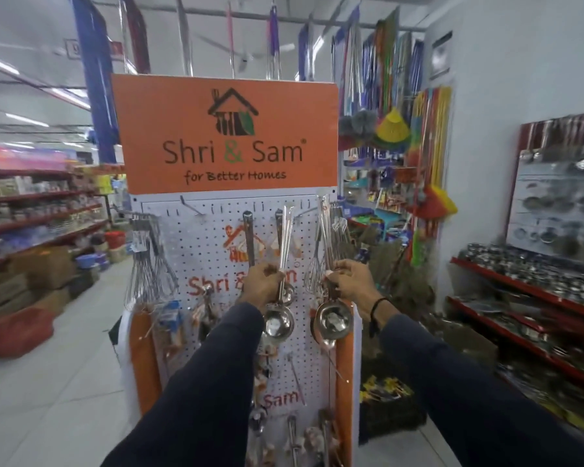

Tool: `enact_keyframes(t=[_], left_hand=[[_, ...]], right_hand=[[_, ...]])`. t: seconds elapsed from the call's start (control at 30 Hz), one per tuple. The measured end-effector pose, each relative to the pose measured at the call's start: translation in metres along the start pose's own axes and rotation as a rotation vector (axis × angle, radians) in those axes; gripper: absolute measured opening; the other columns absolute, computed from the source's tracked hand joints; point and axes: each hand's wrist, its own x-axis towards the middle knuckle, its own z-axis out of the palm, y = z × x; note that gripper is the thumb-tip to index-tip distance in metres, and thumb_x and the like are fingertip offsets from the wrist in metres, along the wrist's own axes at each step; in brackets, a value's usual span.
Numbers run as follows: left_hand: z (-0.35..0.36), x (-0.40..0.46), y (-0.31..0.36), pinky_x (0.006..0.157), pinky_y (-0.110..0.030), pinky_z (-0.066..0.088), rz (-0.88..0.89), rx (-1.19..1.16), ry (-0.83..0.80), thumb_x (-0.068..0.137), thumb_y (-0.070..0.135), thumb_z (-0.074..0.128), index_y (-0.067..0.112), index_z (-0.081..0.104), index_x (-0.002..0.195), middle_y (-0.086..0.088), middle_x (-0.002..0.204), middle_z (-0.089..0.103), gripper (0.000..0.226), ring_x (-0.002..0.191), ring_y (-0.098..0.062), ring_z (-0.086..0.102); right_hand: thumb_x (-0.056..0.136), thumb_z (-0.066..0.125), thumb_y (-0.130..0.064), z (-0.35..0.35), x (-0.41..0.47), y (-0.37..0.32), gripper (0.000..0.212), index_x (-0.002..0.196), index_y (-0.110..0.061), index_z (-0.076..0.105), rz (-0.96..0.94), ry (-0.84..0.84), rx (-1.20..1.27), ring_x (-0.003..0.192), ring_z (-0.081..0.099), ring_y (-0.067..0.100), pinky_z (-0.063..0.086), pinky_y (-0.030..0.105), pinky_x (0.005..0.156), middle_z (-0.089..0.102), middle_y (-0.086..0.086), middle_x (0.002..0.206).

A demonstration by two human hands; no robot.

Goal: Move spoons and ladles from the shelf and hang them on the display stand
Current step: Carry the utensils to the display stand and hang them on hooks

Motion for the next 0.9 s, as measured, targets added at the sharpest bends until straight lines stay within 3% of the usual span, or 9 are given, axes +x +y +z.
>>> enact_keyframes(t=[0.2,0.3,0.4,0.47,0.53,0.63,0.73,0.83,0.9], left_hand=[[0.008,0.007,-0.032,0.084,-0.043,0.057,0.016,0.017,-0.027,0.097,0.009,0.06,0.003,0.066,0.106,-0.014,0.103,0.067,0.012,0.087,-0.025,0.064],[0.01,0.009,-0.04,0.085,-0.039,0.057,0.037,0.011,0.001,0.098,0.013,0.06,0.018,0.064,0.092,-0.006,0.1,0.065,0.009,0.086,-0.018,0.062],[0.011,0.016,-0.037,0.067,-0.029,0.054,0.044,0.033,0.052,0.098,0.013,0.059,0.016,0.064,0.093,-0.004,0.098,0.066,0.007,0.084,-0.018,0.062],[0.008,0.022,-0.033,0.063,-0.03,0.053,0.05,0.049,0.105,0.097,0.012,0.06,0.015,0.064,0.094,-0.002,0.095,0.065,0.006,0.084,-0.019,0.061],[0.006,0.028,-0.032,0.073,-0.038,0.059,0.052,0.064,0.106,0.096,0.011,0.061,0.016,0.065,0.09,-0.002,0.093,0.065,0.009,0.086,-0.021,0.062],[0.005,0.037,-0.035,0.089,-0.047,0.06,0.016,0.087,0.082,0.095,0.009,0.062,0.022,0.062,0.081,-0.002,0.091,0.065,0.019,0.084,-0.02,0.062],[0.006,0.047,-0.036,0.092,-0.05,0.059,-0.002,0.098,0.09,0.094,0.007,0.063,0.022,0.061,0.078,-0.002,0.087,0.065,0.022,0.084,-0.022,0.063],[0.007,0.061,-0.039,0.093,-0.052,0.059,-0.012,0.112,0.097,0.093,0.009,0.063,0.022,0.064,0.079,-0.002,0.089,0.067,0.019,0.096,-0.029,0.068],[0.009,0.071,-0.041,0.093,-0.05,0.059,-0.018,0.12,0.112,0.092,0.011,0.065,0.018,0.068,0.086,-0.003,0.089,0.069,0.01,0.1,-0.032,0.069]], right_hand=[[0.09,0.067,-0.002,-0.001,0.005,0.004,0.016,0.09,-0.017,0.061,-0.013,-0.031,-0.057,0.088,0.072,0.025,0.059,0.041,0.085,0.075,0.017,0.093],[0.09,0.067,-0.002,0.001,0.005,0.003,0.016,0.103,-0.01,0.063,-0.009,-0.058,-0.088,0.084,0.071,0.02,0.058,0.029,0.071,0.074,0.018,0.099],[0.089,0.066,0.001,0.006,0.006,0.0,0.024,0.113,-0.004,0.063,0.02,-0.086,-0.084,0.086,0.071,0.023,0.061,0.034,0.076,0.073,0.019,0.101],[0.091,0.065,0.002,0.011,0.006,-0.003,0.024,0.114,-0.003,0.062,0.038,-0.104,-0.069,0.081,0.07,0.021,0.06,0.031,0.071,0.072,0.019,0.1],[0.092,0.063,0.002,0.014,0.007,-0.002,0.023,0.115,0.001,0.061,0.055,-0.111,-0.048,0.075,0.068,0.02,0.058,0.03,0.064,0.071,0.016,0.092],[0.092,0.063,0.002,0.016,0.007,0.004,0.023,0.115,0.004,0.061,0.092,-0.127,-0.032,0.077,0.066,0.028,0.058,0.04,0.066,0.07,0.015,0.086],[0.092,0.063,0.0,0.017,0.007,0.012,0.02,0.112,0.0,0.064,0.111,-0.163,-0.068,0.079,0.066,0.031,0.06,0.046,0.074,0.072,0.017,0.089],[0.092,0.064,-0.002,0.018,0.014,0.021,0.026,0.118,0.003,0.064,0.098,-0.193,-0.132,0.079,0.068,0.027,0.061,0.039,0.073,0.073,0.023,0.104],[0.092,0.065,-0.002,0.02,0.022,0.027,0.033,0.124,0.003,0.062,0.108,-0.201,-0.106,0.086,0.069,0.028,0.061,0.046,0.085,0.072,0.026,0.11]])
